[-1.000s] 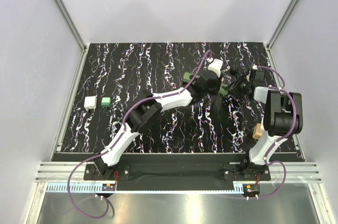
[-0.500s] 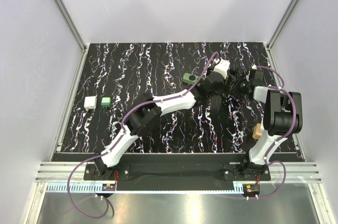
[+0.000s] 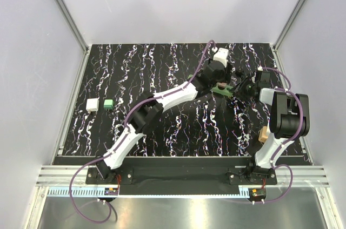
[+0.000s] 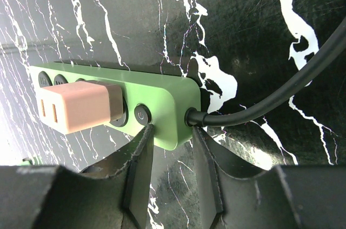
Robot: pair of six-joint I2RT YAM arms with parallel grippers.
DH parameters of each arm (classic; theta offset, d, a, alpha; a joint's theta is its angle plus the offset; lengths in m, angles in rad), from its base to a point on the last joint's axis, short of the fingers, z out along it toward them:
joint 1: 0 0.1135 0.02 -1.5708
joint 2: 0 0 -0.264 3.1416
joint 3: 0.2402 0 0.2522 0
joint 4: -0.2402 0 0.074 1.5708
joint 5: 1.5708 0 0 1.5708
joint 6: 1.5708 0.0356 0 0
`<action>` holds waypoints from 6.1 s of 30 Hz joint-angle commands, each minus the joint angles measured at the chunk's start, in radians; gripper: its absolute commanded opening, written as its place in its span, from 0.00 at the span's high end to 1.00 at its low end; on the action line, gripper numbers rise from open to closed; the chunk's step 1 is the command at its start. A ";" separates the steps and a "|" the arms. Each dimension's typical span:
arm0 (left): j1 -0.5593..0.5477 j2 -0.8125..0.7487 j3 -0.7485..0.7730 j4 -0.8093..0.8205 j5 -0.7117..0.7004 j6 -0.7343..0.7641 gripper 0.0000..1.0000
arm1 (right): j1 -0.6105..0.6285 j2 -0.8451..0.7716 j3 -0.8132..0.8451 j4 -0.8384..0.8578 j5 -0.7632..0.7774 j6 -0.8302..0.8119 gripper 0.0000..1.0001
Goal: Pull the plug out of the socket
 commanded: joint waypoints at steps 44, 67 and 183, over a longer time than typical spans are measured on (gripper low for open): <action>0.001 -0.145 -0.159 0.110 -0.006 -0.134 1.00 | -0.003 -0.106 -0.073 0.102 -0.098 0.074 0.30; 0.030 -0.228 -0.232 0.116 0.088 -0.229 1.00 | -0.098 -0.052 -0.248 0.629 -0.377 0.317 0.43; 0.582 -1.006 -1.083 -0.778 0.117 -0.009 1.00 | -0.020 0.002 -0.085 0.168 -0.014 0.056 1.00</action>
